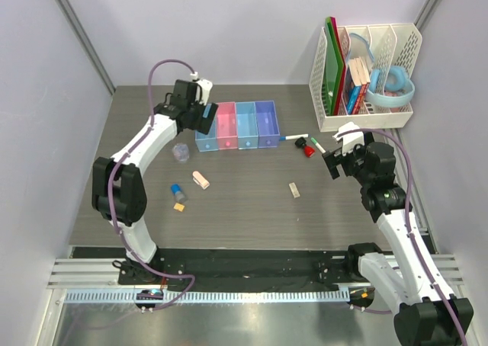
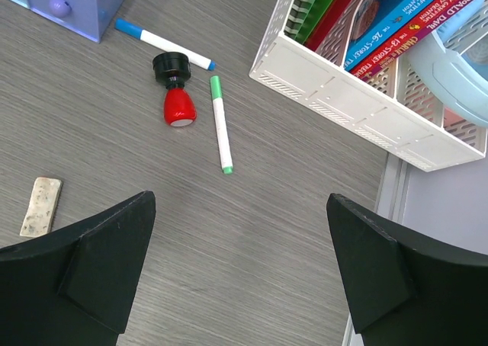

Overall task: Sort the stationery into containers
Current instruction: Pick up the stationery from the center of the board, then place the stationery in the storage box.

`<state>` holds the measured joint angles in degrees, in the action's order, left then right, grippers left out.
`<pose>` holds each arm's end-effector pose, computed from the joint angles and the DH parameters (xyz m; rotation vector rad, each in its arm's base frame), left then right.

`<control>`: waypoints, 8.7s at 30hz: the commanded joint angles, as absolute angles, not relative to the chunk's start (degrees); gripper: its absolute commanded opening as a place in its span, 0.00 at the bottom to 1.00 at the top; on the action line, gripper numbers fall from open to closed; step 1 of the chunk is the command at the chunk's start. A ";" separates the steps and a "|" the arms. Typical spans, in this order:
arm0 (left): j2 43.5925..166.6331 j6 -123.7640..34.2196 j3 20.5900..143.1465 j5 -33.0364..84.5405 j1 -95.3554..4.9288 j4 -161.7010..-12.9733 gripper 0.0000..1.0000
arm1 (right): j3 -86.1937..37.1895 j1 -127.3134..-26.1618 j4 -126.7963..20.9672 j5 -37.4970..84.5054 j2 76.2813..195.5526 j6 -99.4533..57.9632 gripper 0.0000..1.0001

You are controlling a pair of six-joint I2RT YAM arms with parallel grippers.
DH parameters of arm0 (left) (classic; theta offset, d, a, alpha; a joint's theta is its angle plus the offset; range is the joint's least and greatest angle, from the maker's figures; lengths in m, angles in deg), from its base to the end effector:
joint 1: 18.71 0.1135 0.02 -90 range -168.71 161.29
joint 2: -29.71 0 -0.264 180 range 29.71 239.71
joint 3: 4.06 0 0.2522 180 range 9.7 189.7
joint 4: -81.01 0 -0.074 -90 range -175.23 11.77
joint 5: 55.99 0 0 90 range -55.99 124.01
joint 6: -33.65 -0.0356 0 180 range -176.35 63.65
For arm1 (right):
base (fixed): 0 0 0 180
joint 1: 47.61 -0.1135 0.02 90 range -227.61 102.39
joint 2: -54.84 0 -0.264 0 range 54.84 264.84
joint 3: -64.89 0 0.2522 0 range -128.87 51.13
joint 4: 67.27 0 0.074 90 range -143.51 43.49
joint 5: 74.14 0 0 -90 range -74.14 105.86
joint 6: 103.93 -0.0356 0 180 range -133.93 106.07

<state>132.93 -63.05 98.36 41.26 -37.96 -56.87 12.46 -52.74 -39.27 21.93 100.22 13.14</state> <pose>0.3910 -0.1318 0.2925 0.4569 2.2672 0.0355 0.1859 0.0205 0.2932 -0.6047 1.8405 -0.1527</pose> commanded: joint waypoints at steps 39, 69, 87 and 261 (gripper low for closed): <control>136.76 -67.51 87.83 31.82 -26.27 -55.44 0.79 | 11.14 -52.88 -39.01 23.42 98.60 13.23 1.00; 135.00 -66.64 87.22 27.87 -26.18 -54.30 0.27 | 9.40 -52.88 -38.05 25.17 98.96 12.35 1.00; 118.06 -66.90 88.19 14.17 -26.18 -46.21 0.07 | -8.89 -52.88 -31.19 50.90 109.31 -1.36 1.00; 84.99 -62.41 55.49 5.80 -34.45 -79.52 1.00 | -30.69 -59.84 -100.41 85.05 159.52 -74.46 0.11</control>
<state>86.52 -60.49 55.54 3.32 -34.75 -79.23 -27.52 -62.35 -122.44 89.29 163.74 -94.16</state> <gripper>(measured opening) 0.996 0.644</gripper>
